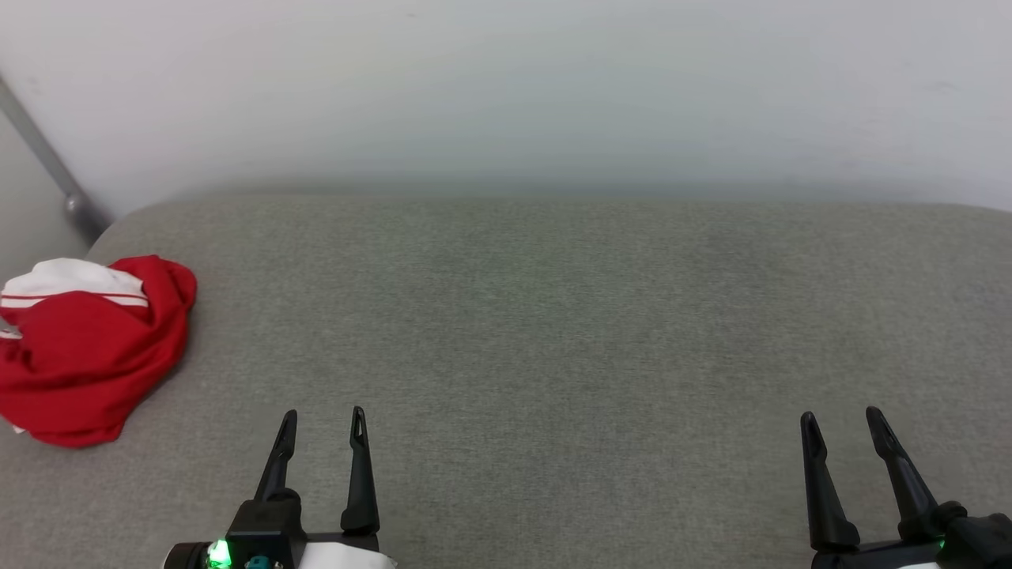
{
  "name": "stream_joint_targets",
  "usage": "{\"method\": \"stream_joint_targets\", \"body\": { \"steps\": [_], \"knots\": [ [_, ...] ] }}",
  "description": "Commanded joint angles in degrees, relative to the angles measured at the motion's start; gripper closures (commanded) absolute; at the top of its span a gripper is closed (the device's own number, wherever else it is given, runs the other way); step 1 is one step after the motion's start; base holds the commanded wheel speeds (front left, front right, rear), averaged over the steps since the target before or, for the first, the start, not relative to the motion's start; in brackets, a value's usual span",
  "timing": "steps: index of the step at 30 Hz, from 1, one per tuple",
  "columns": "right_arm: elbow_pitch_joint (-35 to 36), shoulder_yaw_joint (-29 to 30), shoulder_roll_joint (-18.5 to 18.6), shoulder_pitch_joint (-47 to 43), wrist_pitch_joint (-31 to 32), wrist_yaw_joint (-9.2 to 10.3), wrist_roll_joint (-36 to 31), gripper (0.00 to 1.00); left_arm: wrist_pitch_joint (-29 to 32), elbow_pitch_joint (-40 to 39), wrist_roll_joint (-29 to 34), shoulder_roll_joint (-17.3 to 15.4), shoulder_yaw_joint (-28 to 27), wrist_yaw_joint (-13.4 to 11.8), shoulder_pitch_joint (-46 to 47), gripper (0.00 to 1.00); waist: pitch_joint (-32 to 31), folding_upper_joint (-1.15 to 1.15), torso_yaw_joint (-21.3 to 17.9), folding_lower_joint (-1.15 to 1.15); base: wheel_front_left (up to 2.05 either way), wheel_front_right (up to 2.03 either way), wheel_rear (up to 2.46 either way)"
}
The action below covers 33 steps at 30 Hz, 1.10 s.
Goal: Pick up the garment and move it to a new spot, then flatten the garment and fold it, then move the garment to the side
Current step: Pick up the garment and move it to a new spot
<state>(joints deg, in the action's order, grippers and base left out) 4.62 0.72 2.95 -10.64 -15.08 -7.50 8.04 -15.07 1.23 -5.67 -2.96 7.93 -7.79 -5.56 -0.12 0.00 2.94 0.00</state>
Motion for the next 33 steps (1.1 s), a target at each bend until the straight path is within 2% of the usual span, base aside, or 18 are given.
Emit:
{"method": "stream_joint_targets", "body": {
  "steps": [1, 7, 26, 33],
  "knots": [
    [0.07, 0.02, -0.13, -0.68, -0.14, 0.02, 0.13, 0.0, -0.16, -0.02, 0.34, 0.1, -0.05, -0.2, 0.04, 0.0, 0.09, 0.0, 1.05, 0.0, 0.0, 0.0, 0.0],
    [0.38, 0.04, -0.13, -0.97, -0.14, 0.02, 0.0, 0.0, -0.16, 0.18, 0.73, 0.09, -0.34, -0.33, 0.47, 0.0, 0.42, 0.0, 5.42, 0.0, 0.0, 0.0, 0.0],
    [1.1, -0.53, -0.13, -1.25, -0.14, 0.03, -1.22, 0.0, -0.16, -1.0, -1.02, 0.11, -3.25, -1.59, 0.55, 0.0, 1.45, 0.0, 23.47, 0.0, 0.0, 0.0, 0.0],
    [1.07, -1.3, -0.13, -0.13, -0.13, 0.03, -1.94, 0.0, -0.16, -1.42, -1.71, 0.1, -3.89, -2.28, 0.22, 0.0, 2.27, 0.0, 26.83, 0.0, 0.0, 0.0, 0.0]
  ]
}}
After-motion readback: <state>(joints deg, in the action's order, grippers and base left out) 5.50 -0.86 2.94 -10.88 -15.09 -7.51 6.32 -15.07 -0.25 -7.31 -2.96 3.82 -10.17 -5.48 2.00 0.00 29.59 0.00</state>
